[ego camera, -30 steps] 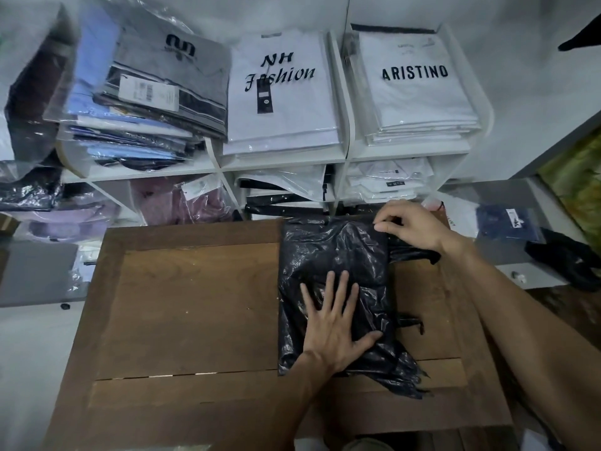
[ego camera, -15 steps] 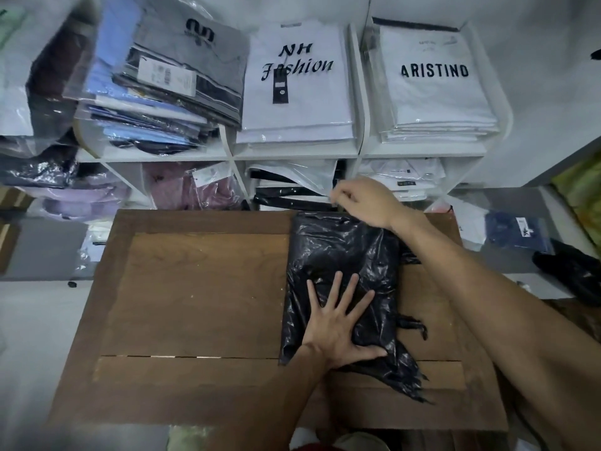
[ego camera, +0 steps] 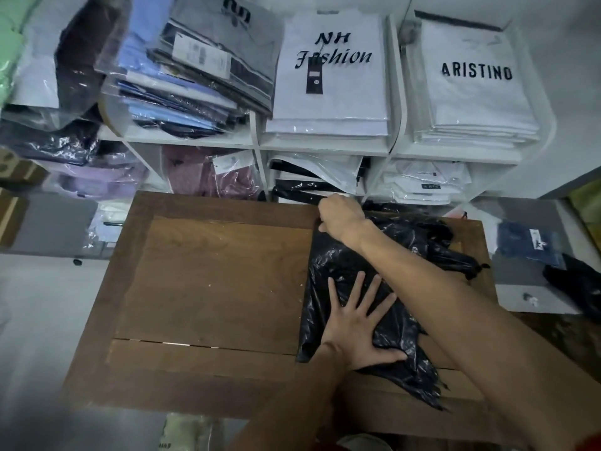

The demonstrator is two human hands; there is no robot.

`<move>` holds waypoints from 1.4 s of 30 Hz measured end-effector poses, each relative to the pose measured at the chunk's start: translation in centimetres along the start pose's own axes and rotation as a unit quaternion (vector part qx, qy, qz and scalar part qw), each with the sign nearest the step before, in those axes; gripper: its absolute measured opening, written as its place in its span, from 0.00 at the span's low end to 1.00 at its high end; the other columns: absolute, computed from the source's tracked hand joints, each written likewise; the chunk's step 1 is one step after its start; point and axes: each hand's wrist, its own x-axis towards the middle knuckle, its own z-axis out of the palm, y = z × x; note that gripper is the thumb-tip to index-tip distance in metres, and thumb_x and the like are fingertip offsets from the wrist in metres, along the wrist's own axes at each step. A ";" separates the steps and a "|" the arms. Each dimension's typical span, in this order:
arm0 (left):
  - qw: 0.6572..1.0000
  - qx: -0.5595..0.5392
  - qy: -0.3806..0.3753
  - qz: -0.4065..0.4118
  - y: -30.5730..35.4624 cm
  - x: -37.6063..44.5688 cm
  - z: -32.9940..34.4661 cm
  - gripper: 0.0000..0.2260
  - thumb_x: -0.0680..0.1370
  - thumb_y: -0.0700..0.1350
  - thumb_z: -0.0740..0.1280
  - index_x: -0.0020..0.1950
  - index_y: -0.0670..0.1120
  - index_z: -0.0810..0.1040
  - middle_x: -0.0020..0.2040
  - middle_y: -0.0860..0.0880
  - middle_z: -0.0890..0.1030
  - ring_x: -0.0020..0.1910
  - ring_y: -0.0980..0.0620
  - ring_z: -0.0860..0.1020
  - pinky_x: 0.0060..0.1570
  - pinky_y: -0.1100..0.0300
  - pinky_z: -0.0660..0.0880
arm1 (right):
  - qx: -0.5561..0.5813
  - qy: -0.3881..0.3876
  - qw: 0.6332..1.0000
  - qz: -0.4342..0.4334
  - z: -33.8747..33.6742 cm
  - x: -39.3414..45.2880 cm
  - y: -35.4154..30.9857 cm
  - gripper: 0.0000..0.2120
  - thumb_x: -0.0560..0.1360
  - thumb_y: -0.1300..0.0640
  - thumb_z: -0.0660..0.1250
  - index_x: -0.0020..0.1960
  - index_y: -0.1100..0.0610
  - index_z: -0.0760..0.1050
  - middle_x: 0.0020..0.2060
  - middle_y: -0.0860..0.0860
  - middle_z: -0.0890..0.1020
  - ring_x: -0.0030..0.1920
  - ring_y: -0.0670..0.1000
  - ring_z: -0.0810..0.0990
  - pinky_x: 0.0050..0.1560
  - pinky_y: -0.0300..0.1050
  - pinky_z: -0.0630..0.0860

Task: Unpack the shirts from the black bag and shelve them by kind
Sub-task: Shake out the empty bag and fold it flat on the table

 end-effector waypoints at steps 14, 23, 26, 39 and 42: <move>1.000 0.005 -0.002 0.003 0.0 0.5 0.0 0.46 0.71 0.82 0.45 0.82 0.61 0.37 0.82 0.46 0.31 0.79 0.39 0.27 0.66 0.20 0.35 | 0.132 0.178 0.968 -0.117 2.8 -0.7 3.6 0.12 0.82 0.45 0.64 0.50 0.50 0.83 0.47 0.45 0.82 0.51 0.51 0.74 0.56 0.49 0.64; 1.000 0.006 0.001 -0.008 0.1 0.3 -0.2 0.46 0.70 0.83 0.45 0.82 0.63 0.40 0.82 0.48 0.31 0.79 0.41 0.29 0.67 0.21 0.36 | 0.296 -0.038 0.954 -0.027 -2.6 -10.4 18.4 0.06 0.80 0.52 0.71 0.55 0.50 0.85 0.43 0.35 0.86 0.44 0.35 0.82 0.50 0.35 0.75; 1.000 0.008 -0.009 -0.013 0.3 0.4 -0.6 0.46 0.69 0.83 0.46 0.82 0.63 0.41 0.82 0.48 0.31 0.79 0.42 0.28 0.68 0.22 0.35 | 0.347 -0.078 0.935 0.002 -0.1 -11.1 19.7 0.06 0.80 0.50 0.69 0.56 0.47 0.83 0.44 0.40 0.86 0.39 0.38 0.81 0.46 0.34 0.75; 0.999 -0.013 0.022 -0.042 0.9 0.4 -1.2 0.37 0.76 0.78 0.44 0.82 0.65 0.50 0.85 0.48 0.46 0.83 0.42 0.40 0.69 0.22 0.36 | 0.175 0.220 0.958 0.060 8.8 -7.5 15.9 0.16 0.85 0.49 0.57 0.53 0.58 0.79 0.54 0.59 0.76 0.53 0.61 0.74 0.56 0.57 0.75; 0.993 -0.011 0.102 -0.055 1.0 1.6 -2.4 0.26 0.82 0.70 0.50 0.77 0.64 0.65 0.81 0.46 0.62 0.81 0.40 0.59 0.71 0.22 0.45 | 0.178 0.184 0.964 0.075 7.5 -8.5 15.4 0.21 0.86 0.43 0.48 0.58 0.54 0.74 0.51 0.59 0.80 0.53 0.62 0.77 0.56 0.56 0.73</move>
